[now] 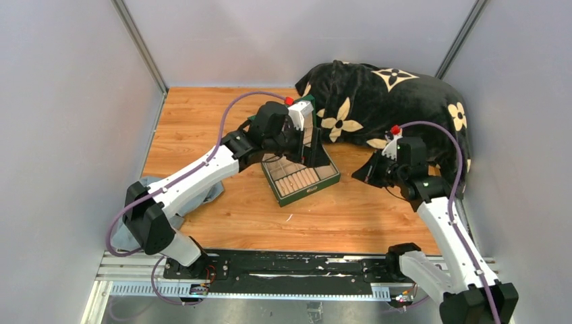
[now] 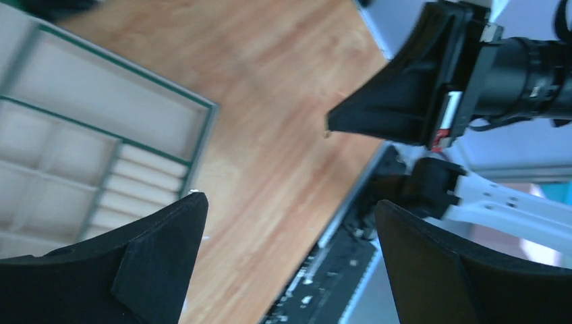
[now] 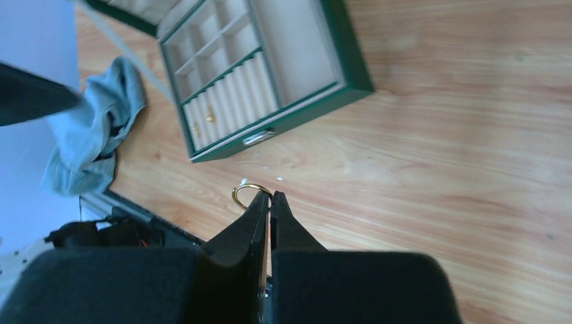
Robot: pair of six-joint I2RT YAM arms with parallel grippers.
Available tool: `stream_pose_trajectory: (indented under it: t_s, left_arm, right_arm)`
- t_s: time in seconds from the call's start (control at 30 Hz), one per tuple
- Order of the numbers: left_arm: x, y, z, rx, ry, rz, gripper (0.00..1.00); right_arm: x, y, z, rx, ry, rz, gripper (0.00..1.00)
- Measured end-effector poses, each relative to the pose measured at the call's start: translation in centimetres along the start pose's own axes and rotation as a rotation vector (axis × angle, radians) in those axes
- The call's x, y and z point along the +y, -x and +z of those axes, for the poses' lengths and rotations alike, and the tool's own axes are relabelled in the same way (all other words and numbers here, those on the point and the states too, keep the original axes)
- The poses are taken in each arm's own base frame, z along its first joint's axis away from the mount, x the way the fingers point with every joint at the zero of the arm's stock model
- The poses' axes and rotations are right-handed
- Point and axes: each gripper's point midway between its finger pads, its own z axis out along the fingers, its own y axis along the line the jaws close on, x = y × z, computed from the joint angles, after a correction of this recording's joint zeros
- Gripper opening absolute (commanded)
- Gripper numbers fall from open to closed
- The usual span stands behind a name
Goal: Organize the mixed jewelry
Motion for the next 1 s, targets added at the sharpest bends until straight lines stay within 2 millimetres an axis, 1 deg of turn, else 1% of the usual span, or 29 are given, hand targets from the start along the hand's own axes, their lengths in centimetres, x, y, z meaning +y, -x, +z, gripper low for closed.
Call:
stream_pose_trajectory:
  t_s: [0.07, 0.13, 0.17, 0.23, 0.27, 0.3, 0.37, 0.4, 0.43, 0.53, 0.63, 0.7, 0.9, 0.97, 1.0]
  left_arm:
    - [-1.2, -0.8, 0.6, 0.012, -0.078, -0.058, 1.00]
    - [-1.9, -2.0, 1.1, 0.038, -0.139, -0.122, 0.97]
    - [-1.9, -2.3, 1.3, 0.045, -0.148, -0.138, 0.93]
    - [-2.1, -2.7, 1.8, 0.055, -0.173, -0.172, 0.82]
    - [-2.1, -2.9, 2.0, 0.061, -0.181, -0.183, 0.79]
    - [-2.2, -2.9, 2.4, 0.062, -0.190, -0.192, 0.74]
    - [-2.1, -3.0, 3.0, 0.066, -0.197, -0.199, 0.69]
    - [-2.0, -3.1, 3.2, 0.068, -0.195, -0.201, 0.67]
    - [-1.8, -3.2, 3.4, 0.071, -0.189, -0.199, 0.62]
    - [-1.2, -3.7, 4.1, 0.083, -0.176, -0.194, 0.56]
    - [-1.0, -4.0, 4.4, 0.090, -0.173, -0.197, 0.52]
    - [-0.8, -4.4, 4.8, 0.098, -0.176, -0.200, 0.48]
    - [-0.6, -5.5, 6.0, 0.136, -0.198, -0.229, 0.44]
    - [-0.7, -5.9, 6.1, 0.145, -0.205, -0.229, 0.40]
    - [-0.8, -6.0, 6.1, 0.149, -0.207, -0.229, 0.36]
  right_arm:
    - [1.6, -0.4, 0.1, 0.003, 0.046, -0.038, 0.00]
    - [3.3, -0.9, 0.3, 0.001, 0.090, -0.074, 0.00]
    - [3.5, -1.0, 0.3, 0.002, 0.098, -0.079, 0.00]
    - [4.3, -1.5, 0.4, 0.001, 0.118, -0.093, 0.00]
    - [4.6, -1.7, 0.5, 0.003, 0.124, -0.096, 0.00]
    - [5.1, -2.1, 0.6, 0.007, 0.132, -0.104, 0.00]
    - [5.6, -2.6, 0.8, 0.017, 0.140, -0.114, 0.00]
    - [5.8, -2.8, 0.9, 0.020, 0.143, -0.115, 0.00]
    - [5.9, -2.9, 1.0, 0.021, 0.143, -0.116, 0.00]
    - [5.9, -3.1, 1.4, 0.023, 0.139, -0.106, 0.00]
    - [5.8, -3.0, 1.5, 0.015, 0.129, -0.096, 0.00]
    - [5.7, -2.9, 1.7, 0.008, 0.125, -0.093, 0.00]
    - [5.6, -2.8, 2.0, 0.004, 0.117, -0.084, 0.00]
    - [5.5, -2.7, 2.0, 0.000, 0.111, -0.081, 0.00]
    - [5.5, -2.7, 2.0, -0.001, 0.110, -0.079, 0.00]
